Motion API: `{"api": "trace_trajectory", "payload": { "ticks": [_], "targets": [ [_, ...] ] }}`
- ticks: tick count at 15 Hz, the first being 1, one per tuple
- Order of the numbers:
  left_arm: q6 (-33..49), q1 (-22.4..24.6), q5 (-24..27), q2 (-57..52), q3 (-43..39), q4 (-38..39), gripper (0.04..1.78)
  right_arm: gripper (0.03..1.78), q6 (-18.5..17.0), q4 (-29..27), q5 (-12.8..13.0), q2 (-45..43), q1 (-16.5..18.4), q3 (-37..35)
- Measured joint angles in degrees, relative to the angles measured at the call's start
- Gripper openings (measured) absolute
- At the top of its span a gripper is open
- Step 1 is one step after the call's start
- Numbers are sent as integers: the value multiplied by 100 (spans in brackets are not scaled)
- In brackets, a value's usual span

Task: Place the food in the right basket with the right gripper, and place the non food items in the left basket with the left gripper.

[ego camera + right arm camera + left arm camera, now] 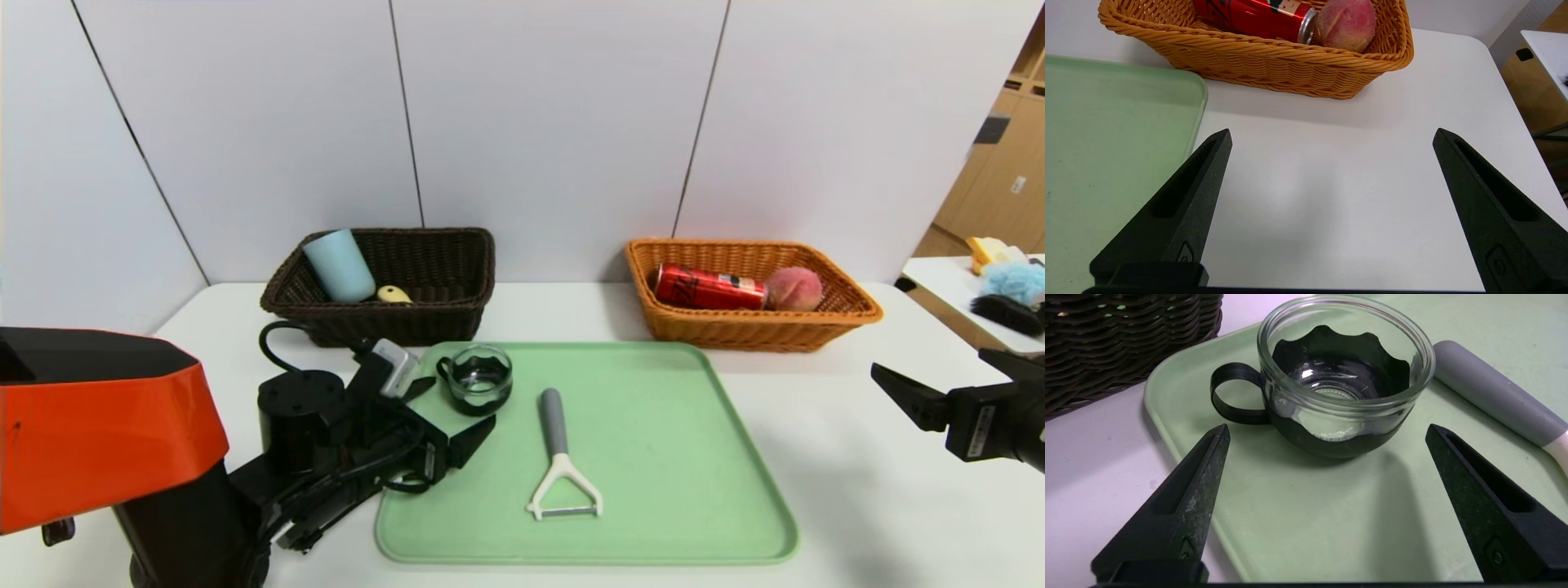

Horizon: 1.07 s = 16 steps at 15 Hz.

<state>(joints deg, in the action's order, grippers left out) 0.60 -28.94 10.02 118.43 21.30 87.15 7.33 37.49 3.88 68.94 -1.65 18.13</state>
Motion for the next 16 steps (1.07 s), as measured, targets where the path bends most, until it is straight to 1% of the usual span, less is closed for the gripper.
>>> {"api": "trace_trajectory", "payload": {
  "ticks": [16],
  "targets": [
    [17,-96,56,20,182,-2,169,170,0,20,-9,165,0,-38]
  ]
}}
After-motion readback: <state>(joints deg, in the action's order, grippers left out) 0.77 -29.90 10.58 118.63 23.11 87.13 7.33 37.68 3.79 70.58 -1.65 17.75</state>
